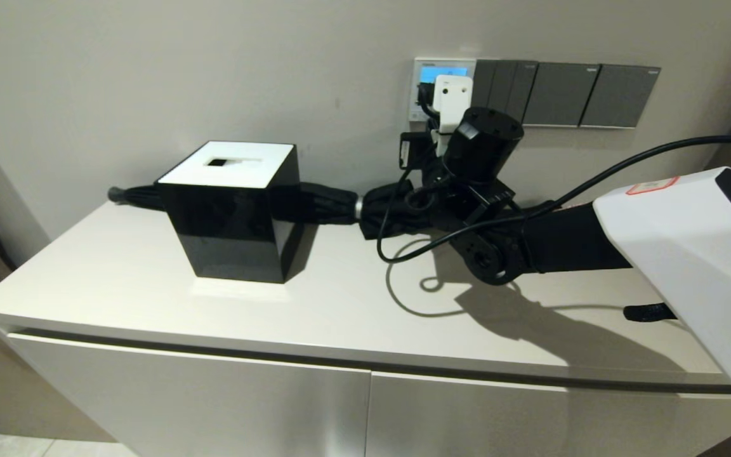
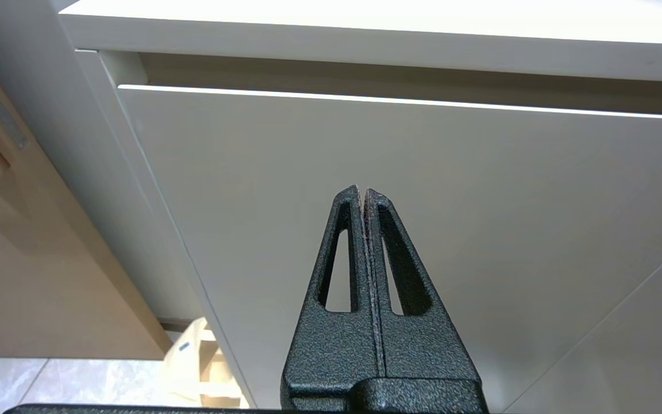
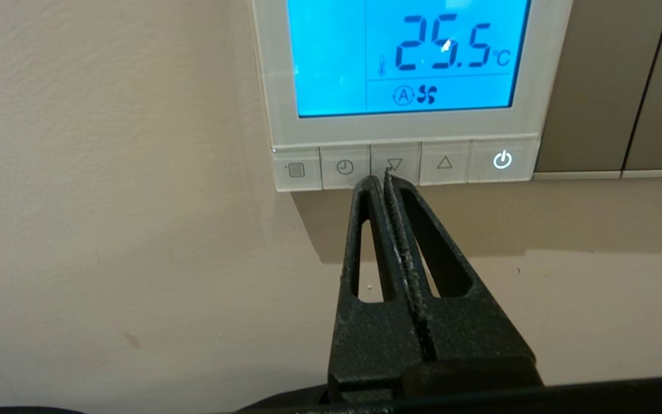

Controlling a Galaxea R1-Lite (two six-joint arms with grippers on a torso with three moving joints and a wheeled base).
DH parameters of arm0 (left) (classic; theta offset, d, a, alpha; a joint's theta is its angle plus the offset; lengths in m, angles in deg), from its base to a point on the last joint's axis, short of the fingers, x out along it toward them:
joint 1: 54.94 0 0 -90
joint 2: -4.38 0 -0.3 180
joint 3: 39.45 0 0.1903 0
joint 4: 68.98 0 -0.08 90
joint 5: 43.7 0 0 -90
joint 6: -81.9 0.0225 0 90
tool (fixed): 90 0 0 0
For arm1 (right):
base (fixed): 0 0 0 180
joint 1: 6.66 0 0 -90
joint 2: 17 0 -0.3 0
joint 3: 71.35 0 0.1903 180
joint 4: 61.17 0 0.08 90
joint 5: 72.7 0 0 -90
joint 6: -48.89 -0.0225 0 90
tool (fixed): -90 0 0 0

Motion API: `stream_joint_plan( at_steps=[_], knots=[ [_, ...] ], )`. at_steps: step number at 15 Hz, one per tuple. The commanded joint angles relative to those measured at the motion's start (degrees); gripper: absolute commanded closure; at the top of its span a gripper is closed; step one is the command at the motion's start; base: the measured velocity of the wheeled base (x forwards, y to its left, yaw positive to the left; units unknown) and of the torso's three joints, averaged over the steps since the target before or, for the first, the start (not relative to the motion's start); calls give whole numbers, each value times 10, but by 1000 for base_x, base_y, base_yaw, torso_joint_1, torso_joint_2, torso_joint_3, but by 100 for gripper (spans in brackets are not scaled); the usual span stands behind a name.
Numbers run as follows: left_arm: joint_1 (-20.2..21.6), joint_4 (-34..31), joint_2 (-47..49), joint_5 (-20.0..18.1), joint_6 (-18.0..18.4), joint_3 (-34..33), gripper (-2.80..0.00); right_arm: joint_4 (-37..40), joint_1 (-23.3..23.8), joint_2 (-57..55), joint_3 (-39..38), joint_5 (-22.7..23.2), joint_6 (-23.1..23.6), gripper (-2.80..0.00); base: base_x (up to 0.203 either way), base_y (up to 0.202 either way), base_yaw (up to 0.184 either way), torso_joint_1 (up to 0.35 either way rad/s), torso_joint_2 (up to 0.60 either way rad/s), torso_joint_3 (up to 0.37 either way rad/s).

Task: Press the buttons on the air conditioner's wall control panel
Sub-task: Press the temperature decrease button

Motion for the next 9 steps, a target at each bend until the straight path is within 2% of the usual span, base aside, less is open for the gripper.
stream_joint_plan(
  at_steps=[1,9],
  knots=[
    [0,0,0,0,0,0,0,-5,-2,8,-9,-1,1,0,0,0,0,0,0,0],
    [0,0,1,0,0,0,0,-9,-6,10,-8,0,2,0,0,0,0,0,0,0]
  ],
)
